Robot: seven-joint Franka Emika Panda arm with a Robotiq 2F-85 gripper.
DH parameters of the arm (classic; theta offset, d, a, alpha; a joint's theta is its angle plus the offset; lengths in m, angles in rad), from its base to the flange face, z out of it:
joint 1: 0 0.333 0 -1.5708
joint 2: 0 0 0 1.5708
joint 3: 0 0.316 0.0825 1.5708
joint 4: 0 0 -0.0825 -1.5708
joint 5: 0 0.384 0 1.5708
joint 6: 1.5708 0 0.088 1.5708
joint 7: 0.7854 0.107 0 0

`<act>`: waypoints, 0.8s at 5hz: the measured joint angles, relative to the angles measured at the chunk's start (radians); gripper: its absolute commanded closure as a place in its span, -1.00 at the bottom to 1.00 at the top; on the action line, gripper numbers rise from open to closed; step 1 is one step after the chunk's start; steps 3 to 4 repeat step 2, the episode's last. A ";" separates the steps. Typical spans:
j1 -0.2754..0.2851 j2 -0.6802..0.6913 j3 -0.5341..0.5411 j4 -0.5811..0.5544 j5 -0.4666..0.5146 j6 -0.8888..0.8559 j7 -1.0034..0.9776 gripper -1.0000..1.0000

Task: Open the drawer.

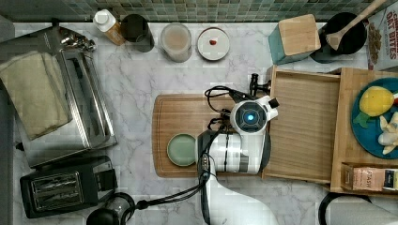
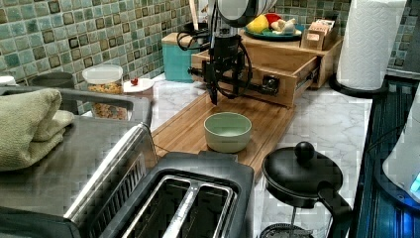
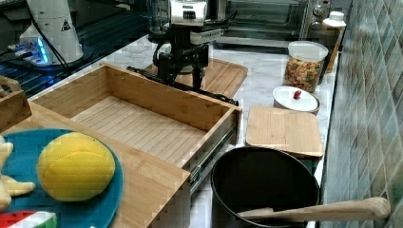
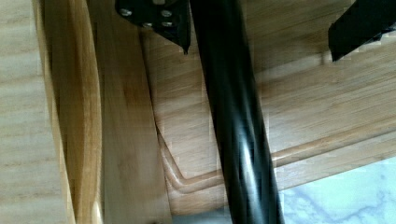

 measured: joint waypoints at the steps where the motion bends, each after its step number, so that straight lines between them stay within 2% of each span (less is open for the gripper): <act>1: -0.001 0.002 0.003 0.000 0.001 0.000 0.000 -1.00; 4: -0.001 0.001 0.003 0.000 0.001 0.001 0.000 -1.00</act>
